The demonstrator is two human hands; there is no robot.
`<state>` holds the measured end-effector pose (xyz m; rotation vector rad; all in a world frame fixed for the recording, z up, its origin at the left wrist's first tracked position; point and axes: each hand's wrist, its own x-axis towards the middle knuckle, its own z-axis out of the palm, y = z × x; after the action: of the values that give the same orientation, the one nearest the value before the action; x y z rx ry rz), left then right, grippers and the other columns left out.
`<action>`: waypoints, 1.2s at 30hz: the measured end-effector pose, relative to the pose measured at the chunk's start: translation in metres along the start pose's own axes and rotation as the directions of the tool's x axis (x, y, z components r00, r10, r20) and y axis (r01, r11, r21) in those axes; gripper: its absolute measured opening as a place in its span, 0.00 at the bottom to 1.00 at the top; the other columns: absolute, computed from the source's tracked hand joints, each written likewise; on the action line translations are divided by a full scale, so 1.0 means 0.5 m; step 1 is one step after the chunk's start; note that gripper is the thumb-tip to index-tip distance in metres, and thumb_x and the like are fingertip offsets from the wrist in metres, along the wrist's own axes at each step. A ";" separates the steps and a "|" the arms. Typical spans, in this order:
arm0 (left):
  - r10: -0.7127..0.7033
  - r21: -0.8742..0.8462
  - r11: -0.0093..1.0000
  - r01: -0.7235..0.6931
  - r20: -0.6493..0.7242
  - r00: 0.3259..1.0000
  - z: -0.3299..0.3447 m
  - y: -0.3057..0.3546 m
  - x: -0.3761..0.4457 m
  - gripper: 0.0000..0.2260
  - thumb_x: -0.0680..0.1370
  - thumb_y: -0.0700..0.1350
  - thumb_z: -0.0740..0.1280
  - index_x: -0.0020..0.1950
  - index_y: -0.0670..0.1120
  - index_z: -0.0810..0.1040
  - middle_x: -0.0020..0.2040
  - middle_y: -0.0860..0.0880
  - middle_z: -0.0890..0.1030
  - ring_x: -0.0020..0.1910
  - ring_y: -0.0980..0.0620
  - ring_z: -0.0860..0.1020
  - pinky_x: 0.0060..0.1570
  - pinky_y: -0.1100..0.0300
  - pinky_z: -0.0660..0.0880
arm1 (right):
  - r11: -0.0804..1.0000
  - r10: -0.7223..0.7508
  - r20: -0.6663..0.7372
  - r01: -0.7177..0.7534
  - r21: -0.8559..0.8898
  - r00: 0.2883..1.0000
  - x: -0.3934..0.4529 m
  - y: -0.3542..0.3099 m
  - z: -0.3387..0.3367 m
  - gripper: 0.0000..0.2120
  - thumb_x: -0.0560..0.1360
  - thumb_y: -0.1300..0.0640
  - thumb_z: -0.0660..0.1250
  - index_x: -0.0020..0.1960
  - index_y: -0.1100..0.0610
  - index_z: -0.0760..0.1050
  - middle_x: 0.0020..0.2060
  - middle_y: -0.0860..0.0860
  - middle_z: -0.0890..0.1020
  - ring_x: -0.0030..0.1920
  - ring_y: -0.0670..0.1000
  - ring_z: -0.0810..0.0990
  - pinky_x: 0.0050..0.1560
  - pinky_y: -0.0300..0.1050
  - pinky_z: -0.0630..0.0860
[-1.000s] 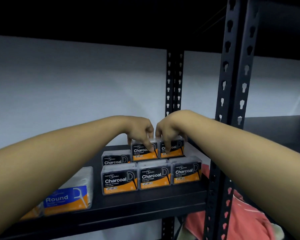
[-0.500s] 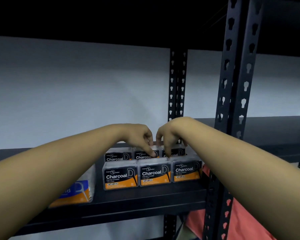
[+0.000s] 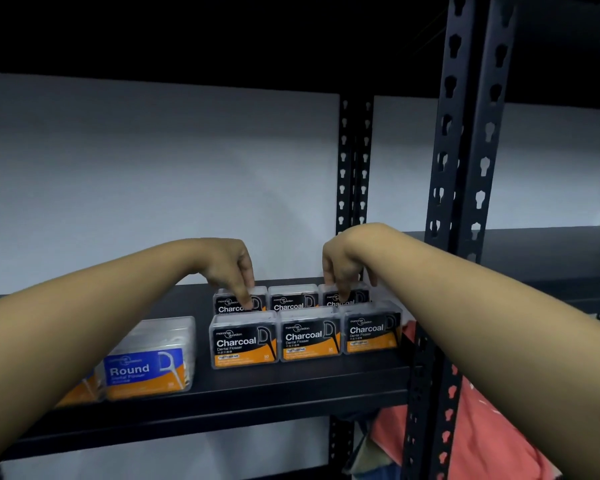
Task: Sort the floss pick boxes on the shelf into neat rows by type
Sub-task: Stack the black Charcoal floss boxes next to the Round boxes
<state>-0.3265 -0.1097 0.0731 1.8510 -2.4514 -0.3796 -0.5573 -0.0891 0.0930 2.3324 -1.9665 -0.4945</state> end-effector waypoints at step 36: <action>-0.043 -0.027 0.999 0.036 -0.355 0.934 0.156 0.106 -0.061 0.29 0.83 0.62 0.48 0.69 0.45 0.75 0.67 0.42 0.76 0.67 0.41 0.73 0.66 0.45 0.71 | 0.857 0.066 -0.431 0.170 0.486 0.900 -0.047 -0.007 0.150 0.28 0.79 0.41 0.44 0.65 0.49 0.77 0.65 0.53 0.80 0.63 0.57 0.76 0.64 0.58 0.73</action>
<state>-0.3819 -0.0544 0.0125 1.7783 -2.1637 -0.0595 -0.5776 -0.0535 0.0260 2.4740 -1.9746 0.5991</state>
